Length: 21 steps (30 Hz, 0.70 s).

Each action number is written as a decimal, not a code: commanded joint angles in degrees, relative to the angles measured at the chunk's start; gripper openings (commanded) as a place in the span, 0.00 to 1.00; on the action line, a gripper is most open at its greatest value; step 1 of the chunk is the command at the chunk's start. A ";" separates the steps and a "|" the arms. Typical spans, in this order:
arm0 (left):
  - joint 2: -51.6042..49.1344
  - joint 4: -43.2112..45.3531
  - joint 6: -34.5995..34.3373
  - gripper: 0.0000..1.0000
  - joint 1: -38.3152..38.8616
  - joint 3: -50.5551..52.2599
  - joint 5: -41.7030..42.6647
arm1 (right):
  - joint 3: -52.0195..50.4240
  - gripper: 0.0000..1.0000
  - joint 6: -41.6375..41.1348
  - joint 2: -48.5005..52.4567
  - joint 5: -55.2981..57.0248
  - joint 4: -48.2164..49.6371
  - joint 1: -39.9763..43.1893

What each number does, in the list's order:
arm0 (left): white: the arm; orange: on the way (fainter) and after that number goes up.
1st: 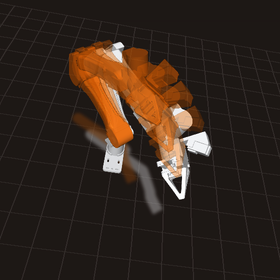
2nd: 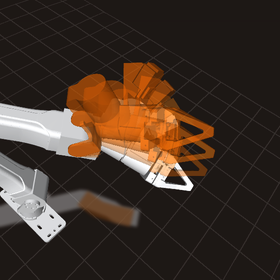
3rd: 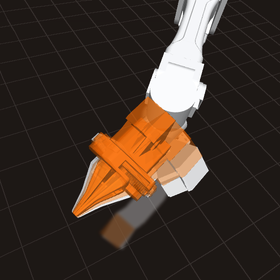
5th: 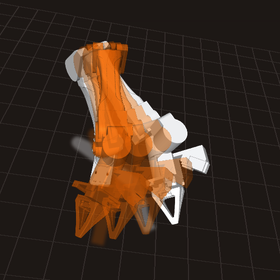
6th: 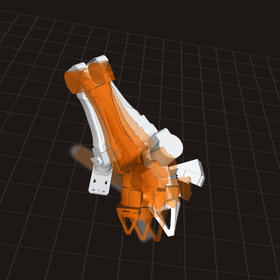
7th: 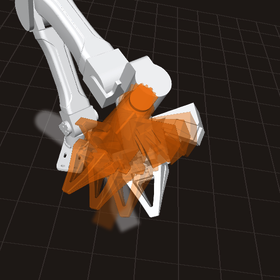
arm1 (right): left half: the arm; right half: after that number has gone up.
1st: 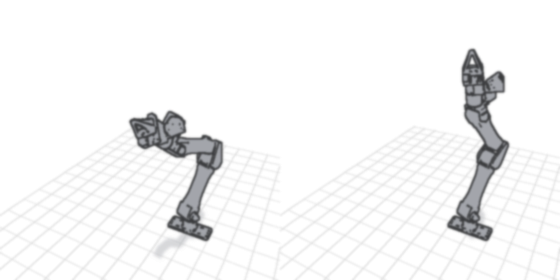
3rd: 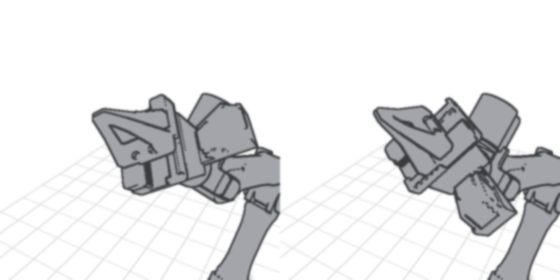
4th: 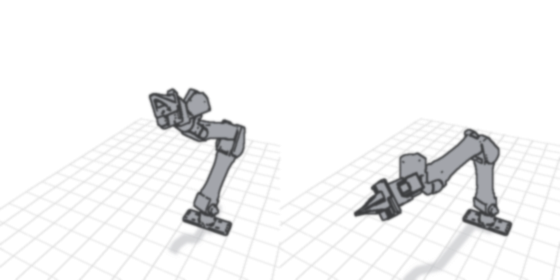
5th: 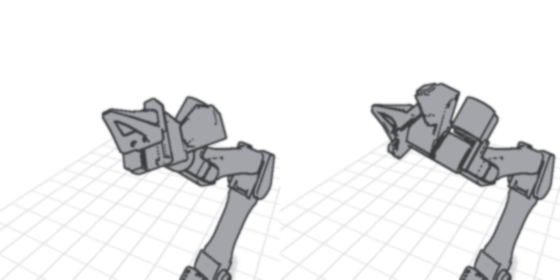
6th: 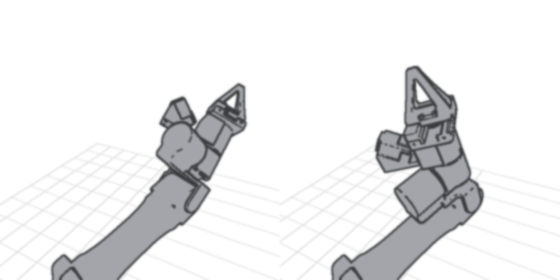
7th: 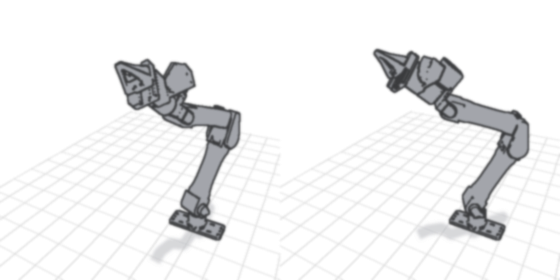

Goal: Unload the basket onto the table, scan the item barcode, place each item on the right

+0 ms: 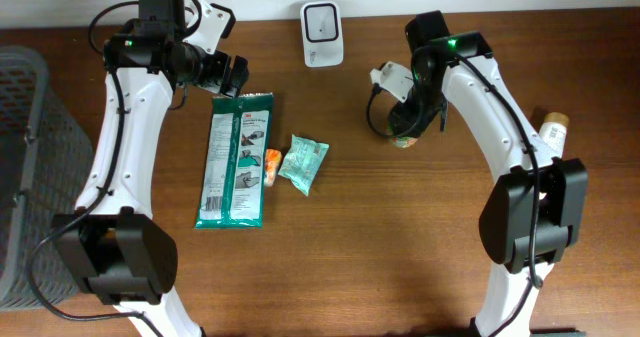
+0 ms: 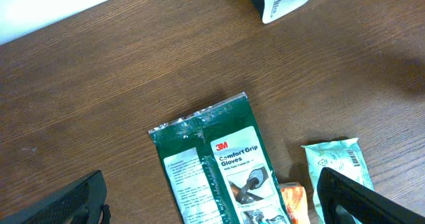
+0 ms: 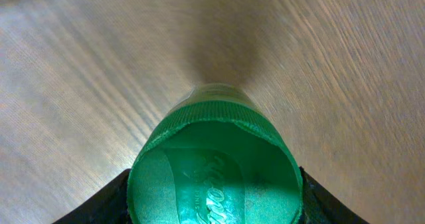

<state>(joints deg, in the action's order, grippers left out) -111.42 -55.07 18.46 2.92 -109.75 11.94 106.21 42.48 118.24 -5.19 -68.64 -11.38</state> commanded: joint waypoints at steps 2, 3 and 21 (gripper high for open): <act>1.84 0.04 0.31 0.99 -0.20 -1.14 0.24 | -1.38 0.55 19.85 -1.31 -10.69 -0.13 -0.68; 1.84 0.04 0.31 0.99 -0.20 -1.14 0.22 | -1.77 0.55 21.11 -1.05 -11.19 -0.13 -0.68; 1.84 0.04 0.31 0.99 -0.20 -1.14 0.22 | -7.10 0.98 18.01 0.11 -10.69 0.02 -0.59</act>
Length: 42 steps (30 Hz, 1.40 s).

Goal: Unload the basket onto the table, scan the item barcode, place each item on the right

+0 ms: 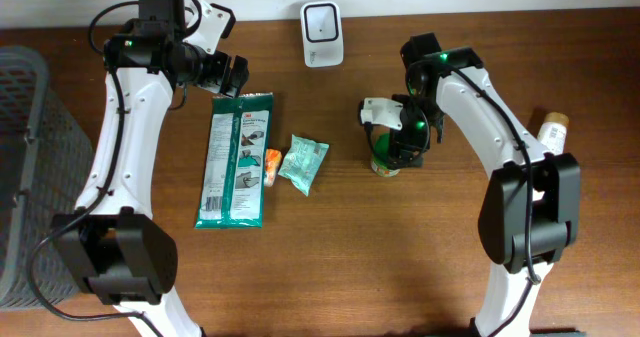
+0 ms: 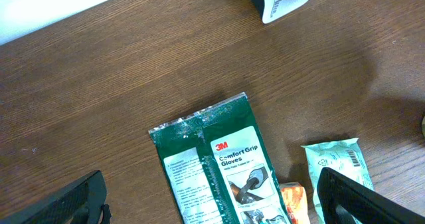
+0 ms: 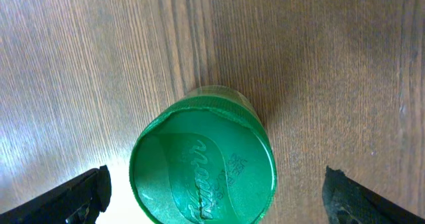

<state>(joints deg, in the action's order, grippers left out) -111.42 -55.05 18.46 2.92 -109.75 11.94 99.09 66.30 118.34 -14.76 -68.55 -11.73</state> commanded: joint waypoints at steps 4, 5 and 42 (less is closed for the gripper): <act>1.84 0.02 0.31 0.99 -0.20 -1.14 0.22 | 5.01 0.98 -17.31 -0.13 -1.14 -2.49 -0.24; 1.84 0.02 0.31 0.99 -0.20 -1.14 0.22 | 9.07 0.98 -24.17 -0.24 -1.09 -5.57 -0.24; 1.84 0.02 0.31 0.99 -0.20 -1.14 0.22 | 3.08 0.94 -57.83 4.20 12.90 -2.75 -6.25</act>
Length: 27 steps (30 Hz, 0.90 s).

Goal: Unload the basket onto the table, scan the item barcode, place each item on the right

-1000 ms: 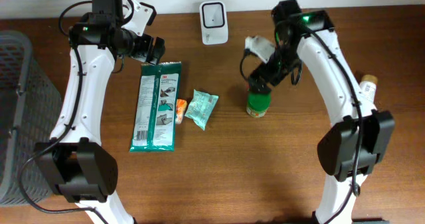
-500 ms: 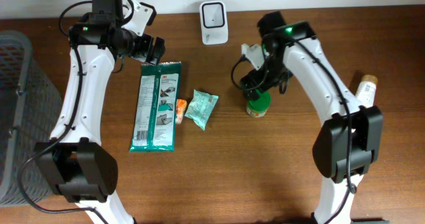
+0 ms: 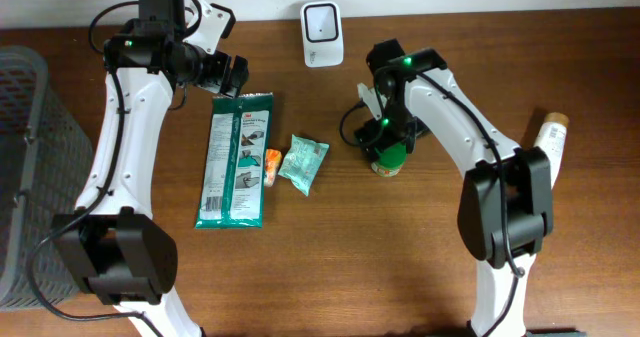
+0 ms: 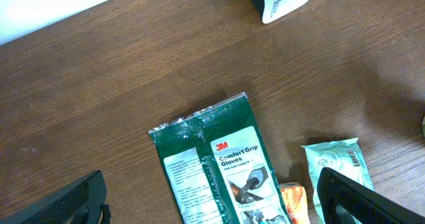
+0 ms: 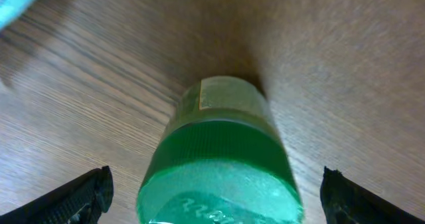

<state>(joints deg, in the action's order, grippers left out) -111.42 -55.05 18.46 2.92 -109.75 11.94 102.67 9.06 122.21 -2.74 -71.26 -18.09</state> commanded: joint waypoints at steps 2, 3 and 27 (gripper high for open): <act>1.84 0.02 0.31 0.99 -0.20 -1.14 0.22 | -0.52 0.92 -0.57 0.33 0.90 -0.17 0.11; 1.84 0.02 0.31 0.99 -0.20 -1.14 0.22 | -0.52 0.91 -0.57 0.33 0.90 -0.17 0.11; 1.84 0.02 0.31 0.99 -0.20 -1.14 0.22 | 3.21 0.44 -2.51 0.28 -4.39 -2.71 0.15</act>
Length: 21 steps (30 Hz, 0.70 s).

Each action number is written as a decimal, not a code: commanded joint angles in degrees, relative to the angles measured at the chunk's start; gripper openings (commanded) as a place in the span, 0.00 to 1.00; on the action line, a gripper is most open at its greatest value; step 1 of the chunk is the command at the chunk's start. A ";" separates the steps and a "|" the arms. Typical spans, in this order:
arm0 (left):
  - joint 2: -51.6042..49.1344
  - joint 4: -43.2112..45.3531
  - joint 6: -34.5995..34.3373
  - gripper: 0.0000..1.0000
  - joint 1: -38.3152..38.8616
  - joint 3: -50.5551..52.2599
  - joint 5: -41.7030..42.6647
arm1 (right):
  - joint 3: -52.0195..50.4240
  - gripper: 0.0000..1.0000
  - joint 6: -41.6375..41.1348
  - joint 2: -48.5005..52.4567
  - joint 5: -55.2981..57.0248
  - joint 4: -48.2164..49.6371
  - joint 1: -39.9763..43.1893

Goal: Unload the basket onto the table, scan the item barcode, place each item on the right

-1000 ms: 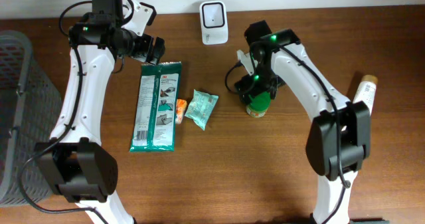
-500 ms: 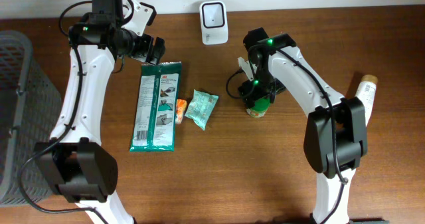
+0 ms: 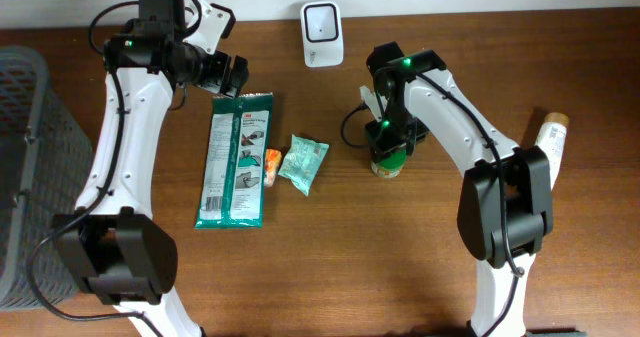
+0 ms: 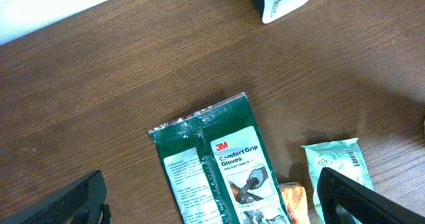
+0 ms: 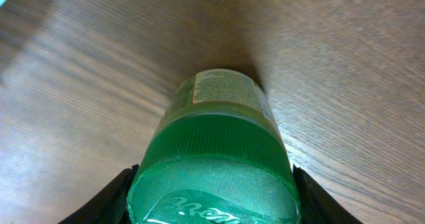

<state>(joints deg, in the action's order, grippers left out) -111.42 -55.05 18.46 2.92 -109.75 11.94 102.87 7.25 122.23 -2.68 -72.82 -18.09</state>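
A jar with a green cap (image 3: pixel 388 161) stands upright on the table right of centre. My right gripper (image 3: pixel 389 135) is over it, shut on the cap (image 5: pixel 216 164), with one finger (image 5: pixel 109 201) against each side. A white label (image 5: pixel 224 91) shows on the jar's wall. The white scanner (image 3: pixel 322 33) stands at the table's far edge, its corner in the left wrist view. My left gripper (image 3: pixel 231 75) hangs open above the top end of a green glove pack (image 4: pixel 219 164), holding nothing.
A teal pouch (image 3: pixel 303 163) with a barcode and a small orange packet (image 3: pixel 271 164) lie beside the glove pack (image 3: pixel 236 157). A grey basket (image 3: pixel 22 157) sits at the left edge. A brown-capped bottle (image 3: pixel 553 135) lies at the far right.
My right gripper has shut on the green cap; its fingers stood wide apart on either side of the jar before. The jar stays in place. The left arm has not moved.
My right gripper was first shut on the green-capped jar, further right and back. Then the jar stood nearer the pouch with the gripper open above it. The wrist then faced it from another side, still open, and now grips the cap again.
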 commanded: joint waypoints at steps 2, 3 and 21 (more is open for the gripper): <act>1.84 0.02 0.31 0.99 -0.20 -1.14 0.22 | 5.51 0.44 -0.68 0.26 -7.67 -2.71 0.15; 1.84 0.02 0.31 0.99 -0.20 -1.14 0.22 | 7.89 0.44 -0.68 0.26 -10.01 -4.17 0.15; 1.84 0.02 0.31 0.99 -0.20 -1.14 0.22 | 24.94 0.45 5.77 0.26 -76.76 -12.50 6.34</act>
<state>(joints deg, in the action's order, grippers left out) -111.42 -55.05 18.46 2.92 -109.75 11.94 126.23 12.23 122.87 -64.01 -85.30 -13.19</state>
